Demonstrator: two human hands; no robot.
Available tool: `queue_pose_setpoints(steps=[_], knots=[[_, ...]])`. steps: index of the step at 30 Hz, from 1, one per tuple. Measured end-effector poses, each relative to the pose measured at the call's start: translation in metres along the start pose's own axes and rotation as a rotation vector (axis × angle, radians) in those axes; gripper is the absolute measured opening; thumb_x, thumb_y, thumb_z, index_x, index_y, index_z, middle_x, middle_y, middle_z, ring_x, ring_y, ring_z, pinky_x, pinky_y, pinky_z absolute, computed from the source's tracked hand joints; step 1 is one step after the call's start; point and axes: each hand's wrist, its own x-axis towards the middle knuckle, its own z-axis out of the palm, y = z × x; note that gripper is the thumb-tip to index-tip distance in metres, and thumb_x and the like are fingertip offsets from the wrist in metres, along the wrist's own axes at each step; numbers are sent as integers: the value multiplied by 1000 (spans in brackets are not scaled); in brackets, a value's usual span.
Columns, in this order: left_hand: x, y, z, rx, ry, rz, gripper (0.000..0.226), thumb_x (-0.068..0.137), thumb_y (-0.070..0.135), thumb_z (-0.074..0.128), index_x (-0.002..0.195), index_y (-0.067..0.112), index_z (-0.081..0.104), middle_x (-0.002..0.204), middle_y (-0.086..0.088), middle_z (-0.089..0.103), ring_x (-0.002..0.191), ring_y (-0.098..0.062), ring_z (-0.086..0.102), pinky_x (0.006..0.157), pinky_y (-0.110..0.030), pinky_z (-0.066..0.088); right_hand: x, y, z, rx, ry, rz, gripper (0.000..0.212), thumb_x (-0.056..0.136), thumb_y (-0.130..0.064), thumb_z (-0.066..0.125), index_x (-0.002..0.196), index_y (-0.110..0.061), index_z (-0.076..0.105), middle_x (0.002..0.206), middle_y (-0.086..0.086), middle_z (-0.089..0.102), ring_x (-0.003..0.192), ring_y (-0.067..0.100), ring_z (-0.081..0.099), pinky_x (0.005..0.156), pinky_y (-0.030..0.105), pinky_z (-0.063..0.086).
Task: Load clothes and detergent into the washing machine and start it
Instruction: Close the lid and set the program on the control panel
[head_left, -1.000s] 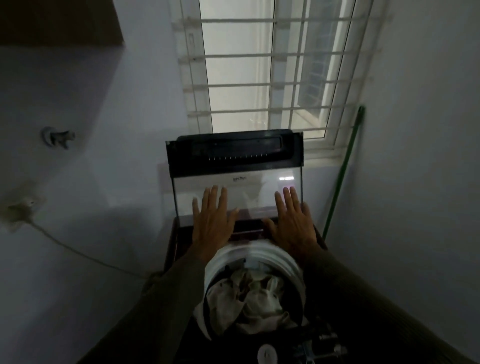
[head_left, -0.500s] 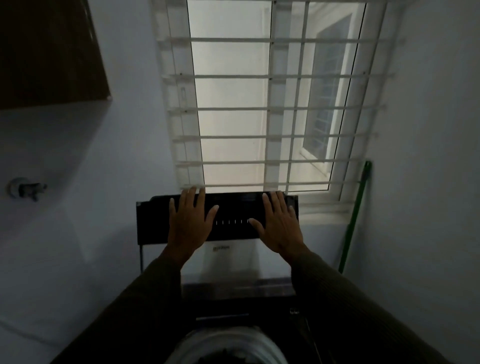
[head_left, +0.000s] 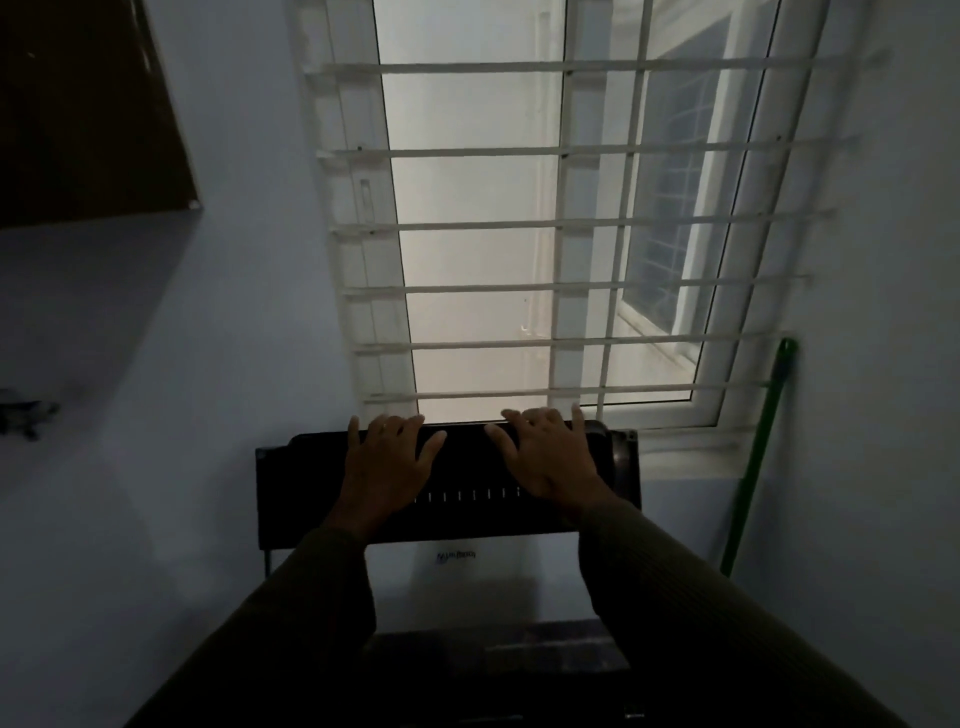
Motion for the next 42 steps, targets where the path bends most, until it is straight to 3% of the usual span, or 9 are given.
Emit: queue_pose_setpoints(steps=[2, 6, 20, 26, 28, 32, 36, 38, 42], knots=[[-2, 1, 1, -31, 43, -2, 52, 99, 57, 36, 133, 23, 55, 138, -1, 56, 135, -22, 42, 119, -55, 9, -1, -1, 0, -18, 23, 6, 58, 97, -63, 20, 134, -31, 50, 130, 5, 59, 128, 28, 46, 114, 56, 15], [-9, 5, -1, -34, 99, 12, 49, 100, 56, 37, 125, 20, 60, 129, -3, 62, 127, -25, 49, 117, -54, 15, -4, -1, -4, -40, 35, 0, 57, 96, -65, 21, 126, -31, 55, 121, 4, 63, 119, 27, 51, 108, 53, 27], [-46, 8, -37, 40, 92, 57, 55, 100, 60, 28, 124, 21, 59, 124, -2, 64, 119, -24, 55, 111, -50, 29, -38, -15, -39, -8, -8, 19, 59, 94, -69, 26, 125, -31, 58, 117, 4, 66, 118, 27, 53, 109, 54, 25], [-81, 10, -75, 118, 163, 171, 53, 101, 56, 31, 104, 20, 70, 90, -1, 72, 82, -21, 65, 78, -35, 47, -70, -25, -76, -129, -97, -54, 67, 89, -76, 22, 118, -29, 60, 104, 3, 70, 100, 25, 64, 96, 52, 41], [-91, 12, -90, 84, 145, 178, 55, 102, 55, 31, 97, 20, 73, 85, -2, 72, 79, -22, 66, 73, -32, 47, -80, -28, -86, -68, -147, -116, 77, 83, -80, 18, 118, -27, 61, 99, 4, 71, 93, 23, 66, 92, 49, 48], [-99, 12, -113, -7, -89, 98, 59, 100, 59, 30, 92, 13, 67, 99, -10, 70, 94, -31, 64, 84, -37, 47, -97, -46, -99, 50, -255, -225, 77, 80, -81, 23, 97, -22, 68, 79, -1, 69, 71, 12, 65, 74, 35, 56], [-113, 13, -126, -31, -387, 25, 68, 97, 66, 25, 132, 16, 56, 137, -12, 57, 120, -33, 56, 103, -43, 41, -119, -64, -109, 37, -344, -249, 56, 91, -70, 35, 82, -24, 65, 72, -4, 67, 66, 11, 64, 66, 29, 50], [-120, 10, -127, -83, -506, -10, 76, 90, 72, 26, 140, 20, 50, 146, -11, 50, 126, -32, 52, 106, -44, 39, -133, -68, -116, 44, -413, -209, 56, 91, -69, 37, 82, -22, 66, 73, -2, 67, 67, 12, 65, 63, 26, 46], [-141, 4, -131, -257, -740, -25, 81, 86, 75, 30, 143, 21, 48, 150, -8, 46, 128, -28, 49, 111, -46, 36, -159, -70, -121, 78, -558, -112, 75, 72, -91, 32, 95, -31, 70, 88, -8, 70, 80, 6, 66, 71, 26, 47]])
